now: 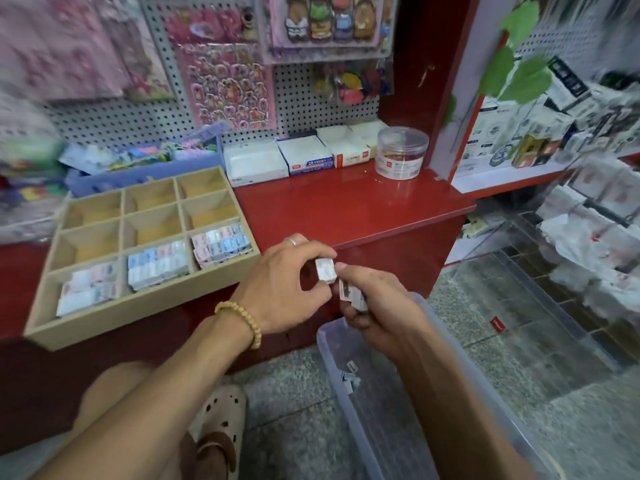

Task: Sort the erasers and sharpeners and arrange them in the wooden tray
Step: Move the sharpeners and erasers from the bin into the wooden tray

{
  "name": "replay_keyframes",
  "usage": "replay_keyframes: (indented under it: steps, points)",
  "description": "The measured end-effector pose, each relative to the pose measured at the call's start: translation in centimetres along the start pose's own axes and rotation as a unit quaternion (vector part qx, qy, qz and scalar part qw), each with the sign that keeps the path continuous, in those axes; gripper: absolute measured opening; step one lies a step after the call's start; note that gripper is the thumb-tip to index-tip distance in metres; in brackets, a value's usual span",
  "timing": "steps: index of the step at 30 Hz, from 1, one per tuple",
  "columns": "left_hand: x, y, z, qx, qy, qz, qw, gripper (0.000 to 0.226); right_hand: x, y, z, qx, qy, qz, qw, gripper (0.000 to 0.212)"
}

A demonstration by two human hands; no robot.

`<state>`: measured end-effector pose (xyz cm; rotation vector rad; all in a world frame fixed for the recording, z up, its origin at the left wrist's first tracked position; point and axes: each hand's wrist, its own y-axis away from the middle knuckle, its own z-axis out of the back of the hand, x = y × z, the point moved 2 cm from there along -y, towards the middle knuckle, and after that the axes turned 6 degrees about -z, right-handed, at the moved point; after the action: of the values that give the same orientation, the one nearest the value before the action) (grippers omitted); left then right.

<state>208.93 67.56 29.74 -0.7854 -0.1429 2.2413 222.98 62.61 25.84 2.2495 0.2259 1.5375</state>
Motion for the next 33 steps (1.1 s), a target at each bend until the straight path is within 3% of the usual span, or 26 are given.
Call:
replay_keyframes:
  steps: [8,17,22,28,33]
  points:
    - [4.7,3.0,6.6,-0.075,0.016,0.045,0.996,0.037,0.9,-1.8,-9.2,0.052,0.078,-0.004,0.996,0.012]
    - [14.2,8.7,13.6,-0.151,0.03,0.198,0.968,0.034,0.0,-5.9,-17.0,0.037,-0.085,-0.077,0.993,0.016]
    - [18.7,11.9,15.6,-0.122,-0.044,0.256,0.958,0.037,-1.1,-7.4,-19.8,0.056,-0.103,-0.1,0.988,0.01]
    - [22.4,14.1,17.6,-0.149,-0.087,0.292,0.941,0.034,-2.0,-8.8,-22.1,0.073,-0.071,-0.105,0.989,0.011]
    - [24.4,14.2,17.8,-0.096,-0.104,0.315,0.938,0.033,-2.6,-9.5,-23.1,0.062,-0.043,-0.113,0.991,0.008]
